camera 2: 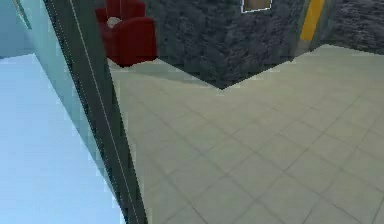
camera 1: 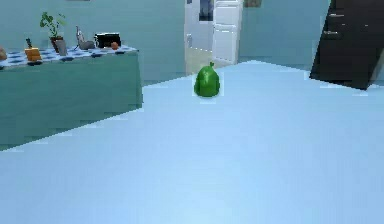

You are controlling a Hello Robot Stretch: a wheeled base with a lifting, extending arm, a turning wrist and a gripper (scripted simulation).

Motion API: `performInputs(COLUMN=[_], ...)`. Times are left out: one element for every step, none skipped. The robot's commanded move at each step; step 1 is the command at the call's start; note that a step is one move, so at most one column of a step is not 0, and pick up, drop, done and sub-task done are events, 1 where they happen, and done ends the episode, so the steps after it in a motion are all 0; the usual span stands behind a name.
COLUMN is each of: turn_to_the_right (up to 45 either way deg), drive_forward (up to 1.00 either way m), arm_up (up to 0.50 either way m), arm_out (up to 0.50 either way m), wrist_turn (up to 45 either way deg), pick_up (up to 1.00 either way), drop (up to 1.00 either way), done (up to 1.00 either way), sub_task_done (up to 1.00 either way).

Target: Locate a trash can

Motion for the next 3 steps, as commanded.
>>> performInputs(turn_to_the_right=[0.0,21.0,0.0], drive_forward=[0.5,0.0,1.0], arm_up=[0.0,0.0,0.0], arm_out=[0.0,0.0,0.0], wrist_turn=[0.0,0.0,0.0], pick_up=[0.0,0.0,0.0], drop=[0.0,0.0,0.0], done=[0.0,0.0,0.0], sub_task_done=[0.0,0.0,0.0])
